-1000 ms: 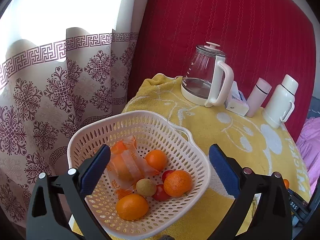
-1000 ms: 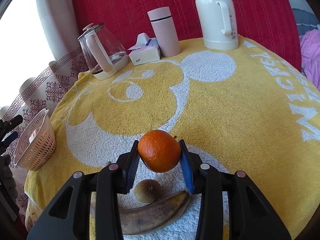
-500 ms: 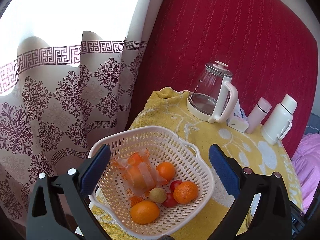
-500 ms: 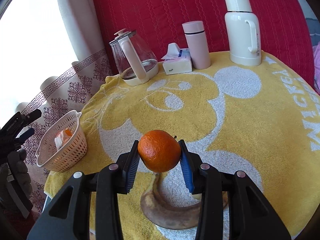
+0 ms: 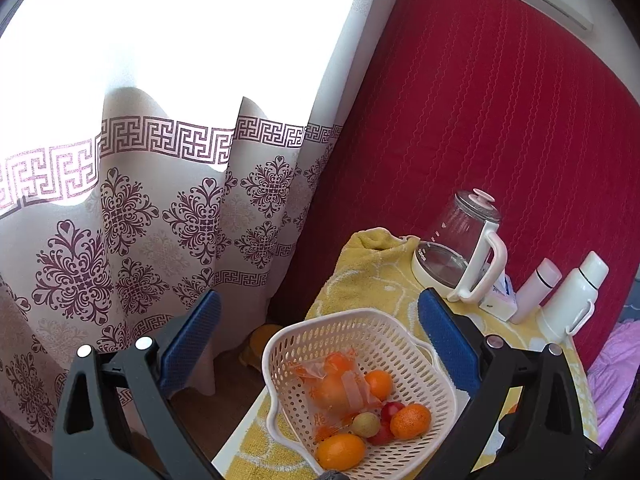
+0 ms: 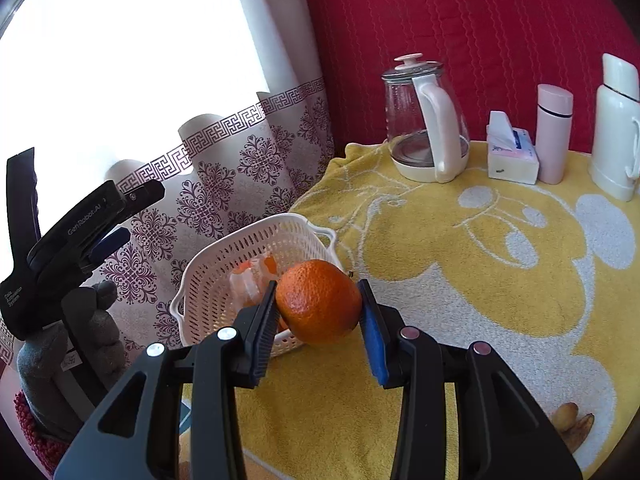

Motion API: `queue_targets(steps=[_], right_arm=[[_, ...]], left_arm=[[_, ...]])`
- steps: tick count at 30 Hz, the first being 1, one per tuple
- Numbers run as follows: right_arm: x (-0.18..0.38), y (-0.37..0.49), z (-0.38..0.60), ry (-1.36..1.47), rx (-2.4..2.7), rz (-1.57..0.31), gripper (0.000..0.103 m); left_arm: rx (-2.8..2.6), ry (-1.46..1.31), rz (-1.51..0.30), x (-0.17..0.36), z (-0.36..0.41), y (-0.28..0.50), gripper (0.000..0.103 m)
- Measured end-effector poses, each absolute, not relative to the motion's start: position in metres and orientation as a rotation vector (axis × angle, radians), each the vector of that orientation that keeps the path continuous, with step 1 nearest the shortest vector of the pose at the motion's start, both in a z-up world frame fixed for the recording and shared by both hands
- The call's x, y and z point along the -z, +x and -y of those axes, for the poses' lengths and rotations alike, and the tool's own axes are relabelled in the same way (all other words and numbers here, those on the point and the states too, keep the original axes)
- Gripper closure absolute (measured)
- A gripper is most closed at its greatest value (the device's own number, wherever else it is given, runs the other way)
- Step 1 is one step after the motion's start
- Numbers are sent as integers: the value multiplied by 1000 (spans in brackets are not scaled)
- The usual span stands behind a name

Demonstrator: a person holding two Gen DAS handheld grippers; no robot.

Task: Organize fruits
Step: 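Carry the held orange into the white basket and open the right tool, then move the open right tool back over the brown banana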

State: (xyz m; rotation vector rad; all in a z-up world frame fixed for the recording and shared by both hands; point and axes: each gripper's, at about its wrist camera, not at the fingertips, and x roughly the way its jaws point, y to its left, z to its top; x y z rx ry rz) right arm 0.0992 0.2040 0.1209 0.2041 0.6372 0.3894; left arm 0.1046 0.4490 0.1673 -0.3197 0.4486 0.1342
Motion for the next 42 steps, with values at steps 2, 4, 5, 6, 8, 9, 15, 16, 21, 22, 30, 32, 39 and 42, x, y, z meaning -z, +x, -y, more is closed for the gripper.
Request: queue_targets(steps=[2, 4, 5, 6, 8, 9, 15, 16, 21, 22, 30, 32, 39, 42], right_arm=[[-124, 105, -226, 179, -423, -642, 64], [-124, 111, -247, 160, -452, -658, 64], [-123, 114, -257, 154, -469, -670, 64], [-122, 117, -266, 148, -486, -682, 64], [-117, 121, -282, 131, -511, -701, 63], [-115, 121, -287, 126, -509, -699, 61], [-102, 111, -283, 107, -456, -679, 49], [-100, 109, -278, 115, -447, -677, 49], [-90, 96, -252, 143, -386, -674, 49], [-88, 94, -246, 152, -376, -679, 49], [-69, 82, -206, 202, -303, -713, 49], [-66, 78, -197, 213, -288, -717, 49], [-57, 66, -152, 236, -190, -717, 49], [-54, 63, -126, 265, -133, -717, 49]], left_arm=[[-129, -340, -445, -168, -453, 103, 3], [-125, -345, -441, -170, -456, 102, 3], [-125, -347, -438, -171, -457, 101, 3], [-125, -352, -437, -171, -458, 101, 3], [-122, -367, -438, -171, -460, 101, 3], [-119, -372, -439, -171, -461, 101, 3], [-114, -381, -441, -171, -462, 102, 3], [-114, -379, -443, -171, -461, 102, 3], [-116, -368, -442, -171, -457, 102, 3], [-117, -363, -442, -170, -456, 102, 3], [-106, -319, -439, -170, -439, 102, 3], [-104, -316, -442, -169, -437, 103, 3], [-100, -310, -441, -168, -434, 102, 3], [-96, -306, -443, -168, -431, 102, 3]])
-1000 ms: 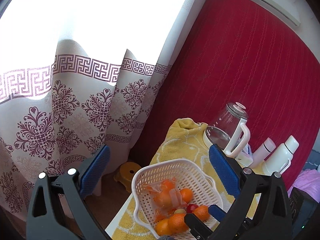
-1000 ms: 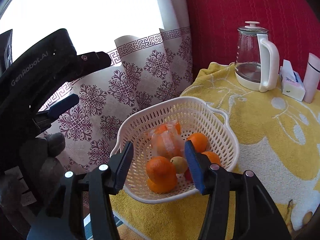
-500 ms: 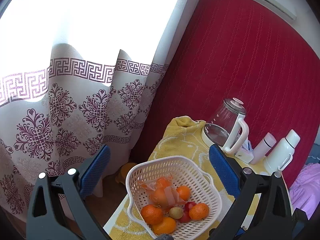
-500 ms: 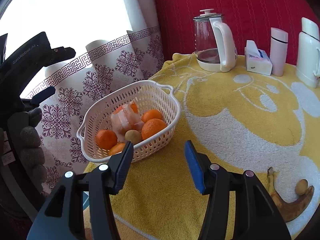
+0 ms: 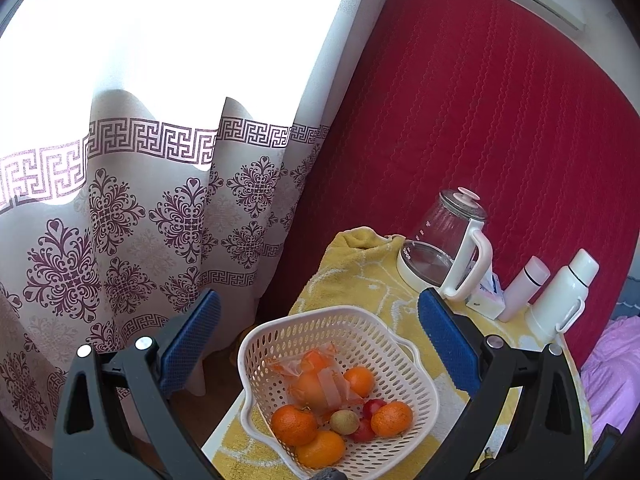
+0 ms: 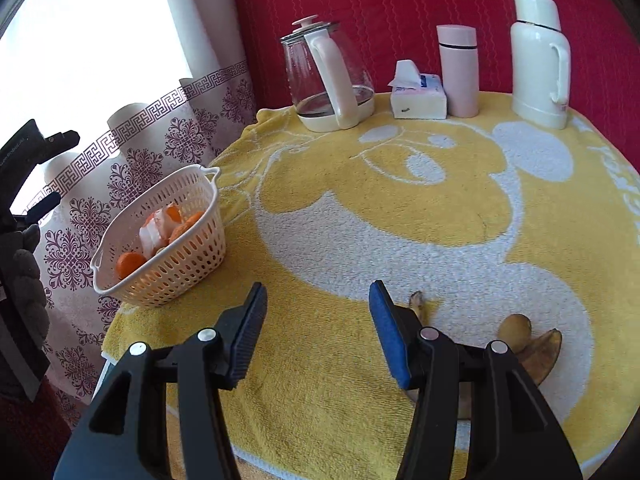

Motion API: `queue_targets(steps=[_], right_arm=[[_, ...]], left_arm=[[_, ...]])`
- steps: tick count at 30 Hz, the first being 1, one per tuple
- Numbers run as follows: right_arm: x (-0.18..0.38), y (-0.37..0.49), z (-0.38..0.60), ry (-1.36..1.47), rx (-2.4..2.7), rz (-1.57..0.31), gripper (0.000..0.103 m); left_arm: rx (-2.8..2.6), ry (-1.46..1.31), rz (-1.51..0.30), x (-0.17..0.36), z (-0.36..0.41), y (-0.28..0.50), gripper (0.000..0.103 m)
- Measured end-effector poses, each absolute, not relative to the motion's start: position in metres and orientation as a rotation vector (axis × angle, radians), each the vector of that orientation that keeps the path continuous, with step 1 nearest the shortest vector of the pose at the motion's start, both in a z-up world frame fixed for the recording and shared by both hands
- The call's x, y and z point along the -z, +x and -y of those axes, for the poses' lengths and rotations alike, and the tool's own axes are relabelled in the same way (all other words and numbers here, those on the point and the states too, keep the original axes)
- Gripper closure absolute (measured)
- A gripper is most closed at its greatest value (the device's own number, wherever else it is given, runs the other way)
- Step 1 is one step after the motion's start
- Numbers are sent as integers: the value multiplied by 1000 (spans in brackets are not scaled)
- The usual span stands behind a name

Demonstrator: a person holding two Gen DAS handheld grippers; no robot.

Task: Organize fruits
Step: 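Move the open right tool back over the brown banana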

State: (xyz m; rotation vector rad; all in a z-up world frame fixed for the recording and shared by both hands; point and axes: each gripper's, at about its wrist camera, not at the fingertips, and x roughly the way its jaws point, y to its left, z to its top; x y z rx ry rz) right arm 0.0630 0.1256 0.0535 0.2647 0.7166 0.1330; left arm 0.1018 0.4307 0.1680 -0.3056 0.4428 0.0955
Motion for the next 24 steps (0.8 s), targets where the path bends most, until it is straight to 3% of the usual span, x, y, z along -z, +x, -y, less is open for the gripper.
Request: queue_targets(steps=[14, 24], right_arm=[[-39, 50, -24, 399, 64, -713, 49], [-20, 43, -10, 415, 116, -770, 49]], left_arm=[[-34, -226, -465, -161, -393, 103, 3], [79, -96, -508, -146, -338, 102, 3]])
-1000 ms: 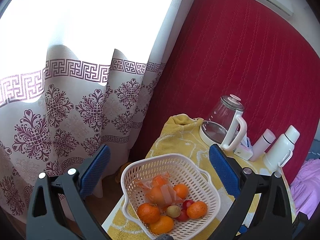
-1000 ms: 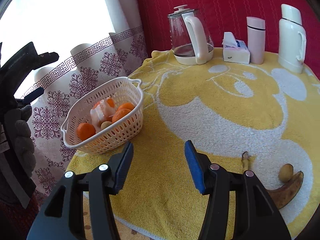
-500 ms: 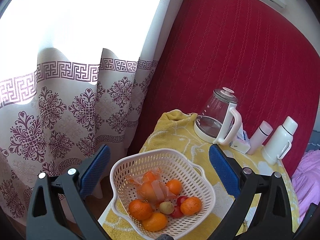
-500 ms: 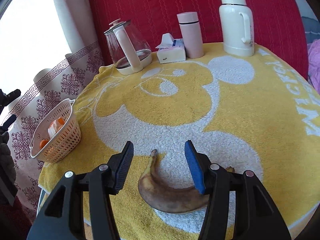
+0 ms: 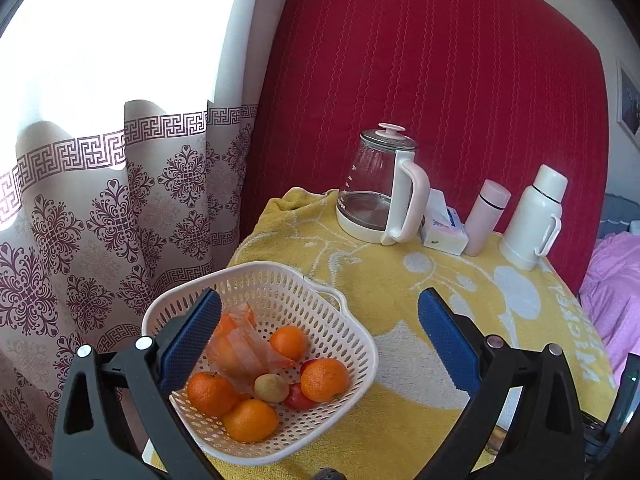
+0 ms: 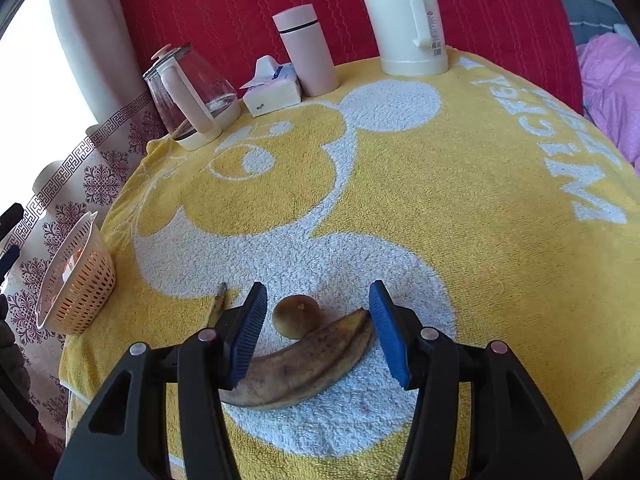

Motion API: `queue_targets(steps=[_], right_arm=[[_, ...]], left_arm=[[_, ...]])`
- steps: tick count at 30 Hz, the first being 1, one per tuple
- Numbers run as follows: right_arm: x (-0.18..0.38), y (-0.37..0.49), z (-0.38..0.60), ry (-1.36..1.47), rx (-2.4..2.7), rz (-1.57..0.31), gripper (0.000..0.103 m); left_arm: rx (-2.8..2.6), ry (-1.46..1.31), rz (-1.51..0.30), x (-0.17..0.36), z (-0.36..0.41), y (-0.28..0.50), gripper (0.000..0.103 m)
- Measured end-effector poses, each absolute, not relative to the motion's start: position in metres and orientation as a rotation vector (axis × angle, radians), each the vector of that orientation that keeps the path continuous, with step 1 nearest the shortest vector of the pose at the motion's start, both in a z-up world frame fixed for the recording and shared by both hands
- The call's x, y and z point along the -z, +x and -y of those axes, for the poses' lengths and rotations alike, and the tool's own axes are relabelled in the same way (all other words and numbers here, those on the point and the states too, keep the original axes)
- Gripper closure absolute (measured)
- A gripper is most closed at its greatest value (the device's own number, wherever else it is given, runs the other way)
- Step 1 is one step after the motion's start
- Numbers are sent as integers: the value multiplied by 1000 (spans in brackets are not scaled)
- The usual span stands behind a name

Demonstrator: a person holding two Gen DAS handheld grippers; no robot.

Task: Organize fruits
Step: 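Move the open right tool back over the brown banana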

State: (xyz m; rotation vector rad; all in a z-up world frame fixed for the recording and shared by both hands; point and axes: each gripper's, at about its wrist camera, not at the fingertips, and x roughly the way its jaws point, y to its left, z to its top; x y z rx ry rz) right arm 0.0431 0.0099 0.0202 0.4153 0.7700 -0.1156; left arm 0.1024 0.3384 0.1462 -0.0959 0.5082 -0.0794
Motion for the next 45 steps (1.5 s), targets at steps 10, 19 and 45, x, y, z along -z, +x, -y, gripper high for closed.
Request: queue_targets(steps=[10, 19, 45], right_arm=[[-16, 41, -15, 400, 128, -797, 46], [-12, 42, -22, 353, 113, -833, 40], [-23, -21, -26, 290, -3, -774, 40]], left_arm=[[111, -58, -522, -140, -322, 100, 3], [124, -41, -536, -134, -314, 100, 3], [168, -5, -573, -122, -293, 98, 3]])
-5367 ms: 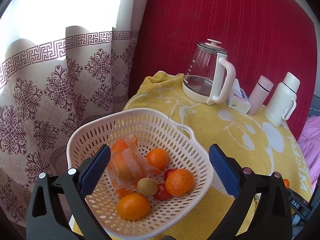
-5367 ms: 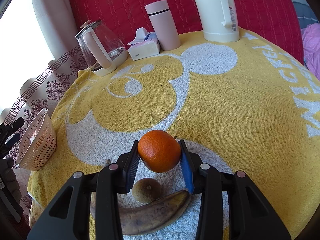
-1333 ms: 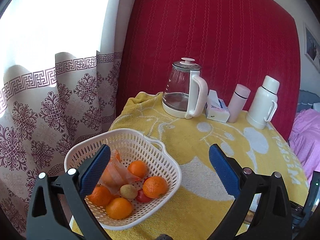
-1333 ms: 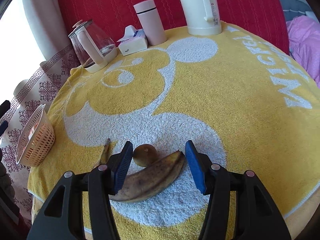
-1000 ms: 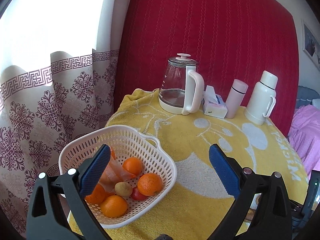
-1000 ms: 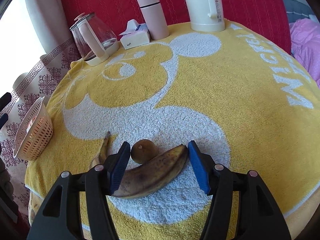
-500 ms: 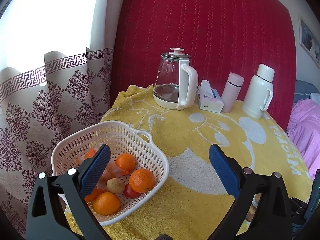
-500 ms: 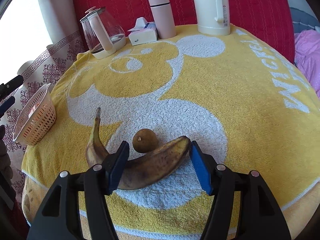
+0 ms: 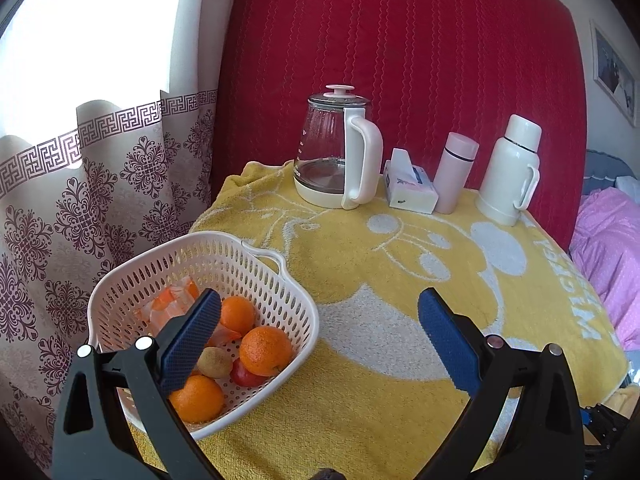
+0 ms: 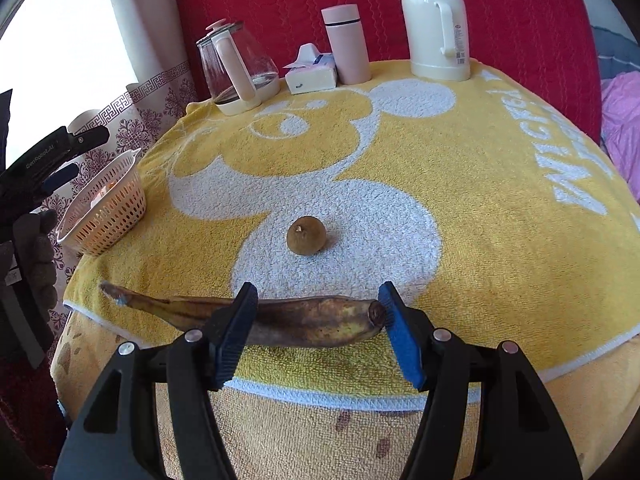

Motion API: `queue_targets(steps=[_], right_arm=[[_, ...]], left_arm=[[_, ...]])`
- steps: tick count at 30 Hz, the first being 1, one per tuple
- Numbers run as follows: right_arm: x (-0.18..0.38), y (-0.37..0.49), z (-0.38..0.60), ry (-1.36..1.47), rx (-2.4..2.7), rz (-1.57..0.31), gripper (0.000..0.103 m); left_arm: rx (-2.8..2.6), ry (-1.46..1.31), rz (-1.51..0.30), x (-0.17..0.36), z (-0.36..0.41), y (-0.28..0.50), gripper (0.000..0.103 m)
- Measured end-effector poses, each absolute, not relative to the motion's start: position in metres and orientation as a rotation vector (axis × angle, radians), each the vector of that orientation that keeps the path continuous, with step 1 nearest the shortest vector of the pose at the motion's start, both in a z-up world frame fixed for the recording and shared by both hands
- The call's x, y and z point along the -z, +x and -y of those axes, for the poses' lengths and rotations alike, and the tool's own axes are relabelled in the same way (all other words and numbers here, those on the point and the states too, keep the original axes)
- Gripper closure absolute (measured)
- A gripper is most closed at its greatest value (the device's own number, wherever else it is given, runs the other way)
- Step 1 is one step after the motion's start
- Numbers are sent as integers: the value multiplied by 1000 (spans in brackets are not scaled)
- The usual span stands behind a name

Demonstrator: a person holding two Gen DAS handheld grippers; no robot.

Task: Organize fruits
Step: 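Move the open right tool back over the brown banana, then move the left tool to the second kiwi and grasp it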

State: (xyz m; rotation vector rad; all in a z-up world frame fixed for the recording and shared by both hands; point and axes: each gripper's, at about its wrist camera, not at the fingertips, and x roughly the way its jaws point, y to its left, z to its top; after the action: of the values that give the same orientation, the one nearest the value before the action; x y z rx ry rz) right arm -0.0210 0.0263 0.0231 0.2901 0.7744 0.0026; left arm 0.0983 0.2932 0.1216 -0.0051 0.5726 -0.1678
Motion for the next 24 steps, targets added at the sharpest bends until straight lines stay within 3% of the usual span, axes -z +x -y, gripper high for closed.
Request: queue_targets(steps=[10, 19, 24], right_arm=[[-20, -18, -25, 347, -19, -770, 41], [-29, -20, -27, 355, -22, -727, 68], [-32, -18, -11, 454, -66, -732, 74]], left_arm=[[190, 18, -599, -112, -282, 99, 3], [204, 37, -607, -107, -274, 97, 3], [270, 39, -623, -102, -263, 93, 3]])
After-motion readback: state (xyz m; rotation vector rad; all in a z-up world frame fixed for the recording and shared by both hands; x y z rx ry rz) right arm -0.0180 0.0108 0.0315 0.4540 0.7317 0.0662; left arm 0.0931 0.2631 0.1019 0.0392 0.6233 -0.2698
